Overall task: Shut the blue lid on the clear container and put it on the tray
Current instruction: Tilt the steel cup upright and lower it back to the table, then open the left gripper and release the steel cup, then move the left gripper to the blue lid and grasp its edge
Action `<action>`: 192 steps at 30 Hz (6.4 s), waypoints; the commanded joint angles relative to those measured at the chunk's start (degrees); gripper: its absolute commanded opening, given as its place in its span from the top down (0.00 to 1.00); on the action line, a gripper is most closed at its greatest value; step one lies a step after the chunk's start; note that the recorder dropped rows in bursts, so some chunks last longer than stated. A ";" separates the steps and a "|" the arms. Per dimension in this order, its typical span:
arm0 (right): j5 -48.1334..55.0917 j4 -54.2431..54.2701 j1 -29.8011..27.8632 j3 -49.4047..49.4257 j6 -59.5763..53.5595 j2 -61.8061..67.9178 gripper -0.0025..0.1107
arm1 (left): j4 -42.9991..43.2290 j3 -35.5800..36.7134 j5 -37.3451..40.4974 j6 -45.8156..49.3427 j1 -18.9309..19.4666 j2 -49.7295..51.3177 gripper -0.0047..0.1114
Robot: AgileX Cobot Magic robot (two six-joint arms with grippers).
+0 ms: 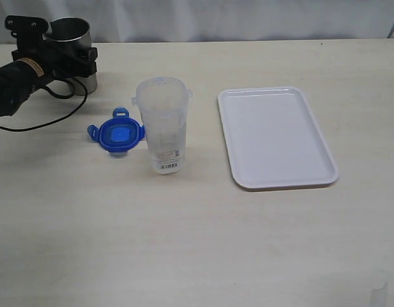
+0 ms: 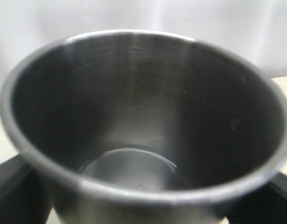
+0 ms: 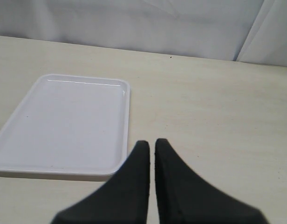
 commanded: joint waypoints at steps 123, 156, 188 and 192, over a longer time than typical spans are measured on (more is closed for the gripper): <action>0.15 -0.45 -0.05 0.08 -0.05 -0.36 0.94 | -14.28 17.64 53.87 -10.45 -13.88 -24.61 0.61; 0.15 -0.45 -0.05 0.08 -0.05 -0.36 0.94 | -8.63 16.90 38.55 -10.32 -15.11 -18.26 0.61; 0.15 -0.45 -0.05 0.08 -0.05 -0.36 0.94 | -7.90 17.00 37.61 -10.32 -13.81 -15.78 0.78; 0.15 -0.45 -0.05 0.08 -0.05 -0.36 0.94 | -7.90 17.00 37.95 -10.32 -13.81 -15.78 0.78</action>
